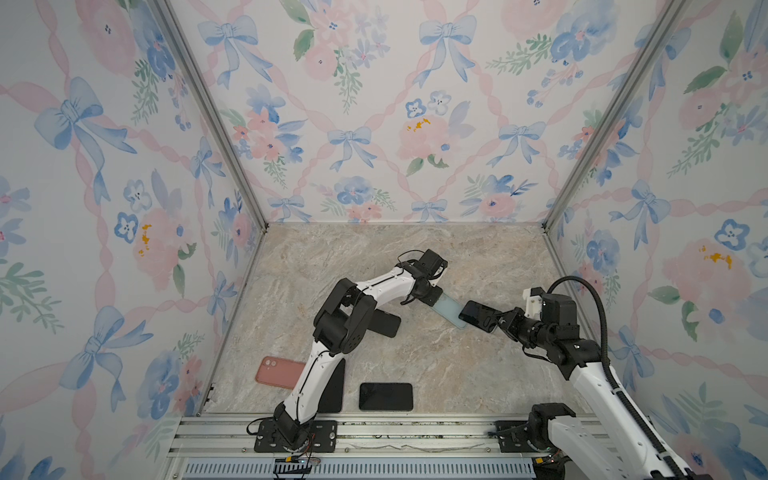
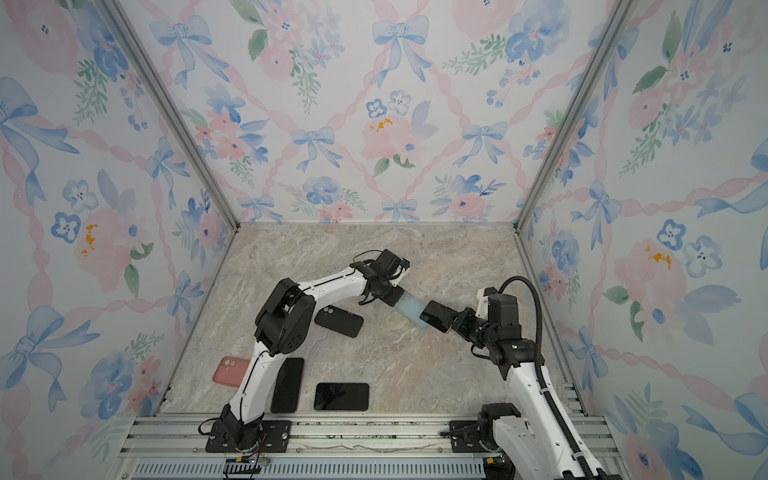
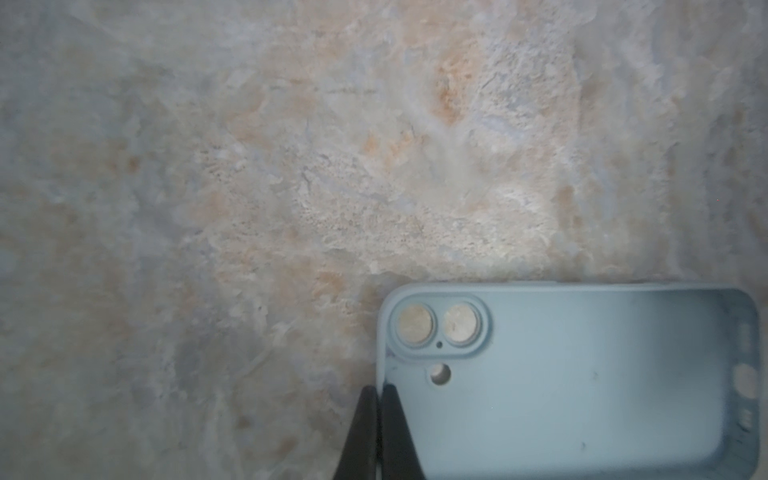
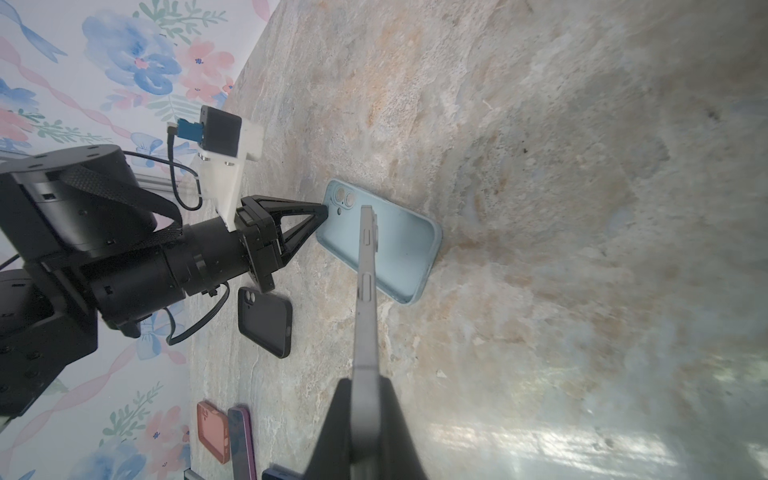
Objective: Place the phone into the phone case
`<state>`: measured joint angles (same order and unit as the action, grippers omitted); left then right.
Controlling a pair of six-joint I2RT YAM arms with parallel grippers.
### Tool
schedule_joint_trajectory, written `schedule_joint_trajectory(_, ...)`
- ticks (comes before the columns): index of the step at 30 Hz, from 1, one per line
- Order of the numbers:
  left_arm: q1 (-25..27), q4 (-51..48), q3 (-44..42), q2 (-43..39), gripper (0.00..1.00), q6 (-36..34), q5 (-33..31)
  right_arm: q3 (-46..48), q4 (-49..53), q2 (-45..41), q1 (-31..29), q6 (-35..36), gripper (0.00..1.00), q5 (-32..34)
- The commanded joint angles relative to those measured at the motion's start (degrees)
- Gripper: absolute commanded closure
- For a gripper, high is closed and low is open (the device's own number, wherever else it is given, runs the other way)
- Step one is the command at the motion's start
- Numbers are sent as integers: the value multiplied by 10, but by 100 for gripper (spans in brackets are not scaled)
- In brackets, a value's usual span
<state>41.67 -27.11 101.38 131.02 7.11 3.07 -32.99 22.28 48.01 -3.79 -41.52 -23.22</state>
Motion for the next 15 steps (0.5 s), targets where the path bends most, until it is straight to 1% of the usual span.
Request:
schedule_joint_trajectory(1,6,-25,-28,-31,97,56,-17,-17,-34,5,5,-4,100,-34)
schedule_joint_trajectory(8,14,-25,-67,-51,97,107,-12,-7,-79,40,2,-16,100,-78)
schedule_joint_trajectory(13,17,-23,-80,-62,93,123,-6,-7,-94,56,-15,-15,100,-75)
schedule_joint_trajectory(15,16,-23,-80,-69,89,127,0,-6,-101,65,-19,-16,100,-75)
